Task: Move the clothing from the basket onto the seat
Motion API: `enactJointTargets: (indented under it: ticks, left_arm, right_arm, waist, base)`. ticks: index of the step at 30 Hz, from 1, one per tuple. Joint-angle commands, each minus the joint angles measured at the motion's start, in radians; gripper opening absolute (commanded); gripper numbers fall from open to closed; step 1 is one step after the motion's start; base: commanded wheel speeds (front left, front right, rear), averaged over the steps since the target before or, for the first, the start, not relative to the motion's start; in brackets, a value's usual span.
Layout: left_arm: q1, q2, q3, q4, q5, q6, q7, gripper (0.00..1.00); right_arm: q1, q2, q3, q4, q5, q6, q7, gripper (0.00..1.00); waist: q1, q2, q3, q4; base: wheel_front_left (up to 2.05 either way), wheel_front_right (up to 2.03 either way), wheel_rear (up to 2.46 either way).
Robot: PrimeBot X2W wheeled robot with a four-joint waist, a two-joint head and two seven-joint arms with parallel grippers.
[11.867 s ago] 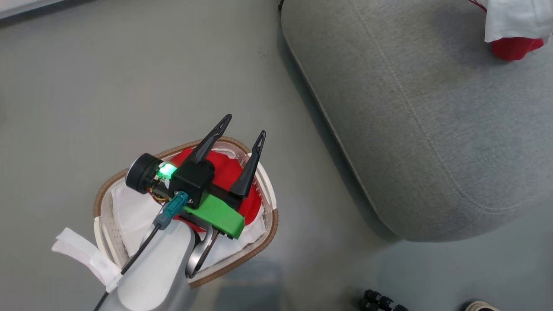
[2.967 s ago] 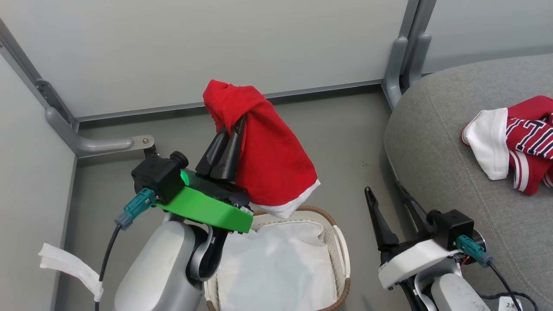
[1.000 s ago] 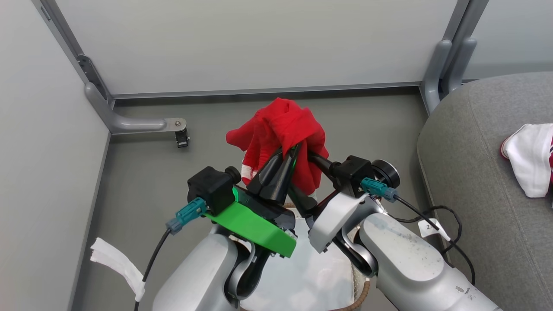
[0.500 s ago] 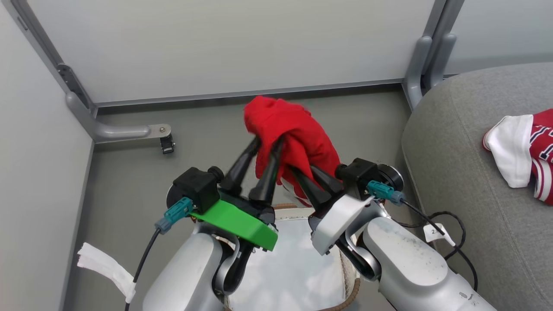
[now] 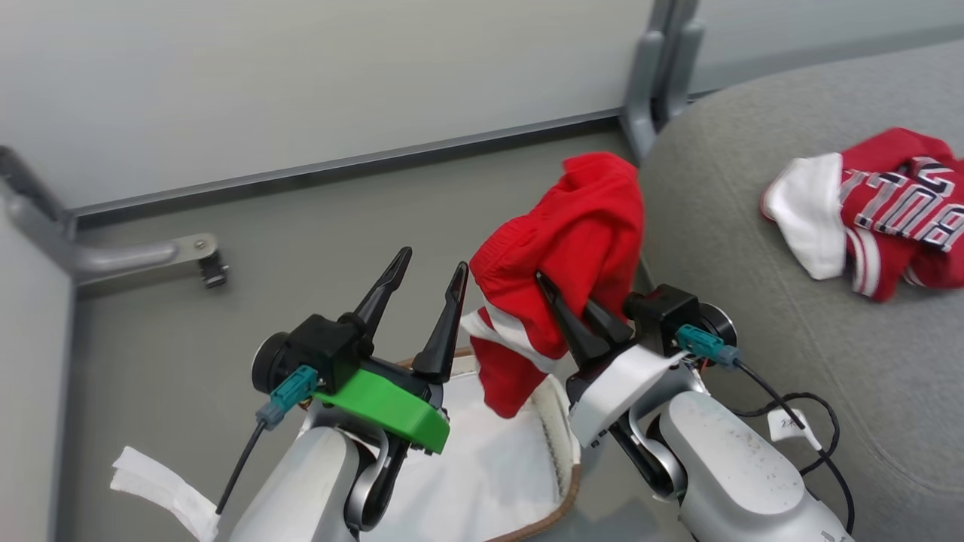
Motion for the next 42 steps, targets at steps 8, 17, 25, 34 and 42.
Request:
enactJointTargets:
  ticks: [8,17,25,34,42]
  left_arm:
    - [0.037,0.005,-0.002,-0.014,0.022,0.002,0.001,1.0]
    - [0.004,-0.002,-0.056,-0.01,0.018,0.002,0.001,1.0]
    - [-0.044,0.006,-0.137,0.016,-0.02,0.002,0.001,1.0]
    - [-0.041,0.035,-0.148,0.028,-0.026,0.002,0.001,1.0]
    - [-0.019,0.091,-0.105,0.026,-0.007,0.002,0.001,1.0]
  right_arm:
    - [0.061,-0.003,-0.062,-0.039,-0.032,-0.001,-0.002,0.0]
    - [0.128,-0.003,-0.166,-0.084,-0.076,-0.001,-0.002,0.0]
    - [0.195,-0.001,-0.268,-0.159,-0.13,-0.001,-0.002,0.0]
    - [0.098,-0.023,-0.302,-0.178,-0.209,-0.001,-0.002,0.0]
    - [-0.218,-0.142,-0.329,-0.13,-0.243,-0.001,-0.002,0.0]
  waist:
    - [0.0,0.0,0.024,-0.277]
    - [0.0,0.0,0.051,-0.4]
    - [0.0,0.0,0.087,-0.411]
    - [0.0,0.0,0.146,-0.412]
    - [0.0,0.0,0.22,-0.41]
  base:
    - [0.0,0.0,0.0]
    - [0.0,0.0,0.0]
    - [0.0,0.0,0.0]
    - [0.0,0.0,0.0]
    - [0.0,0.0,0.0]
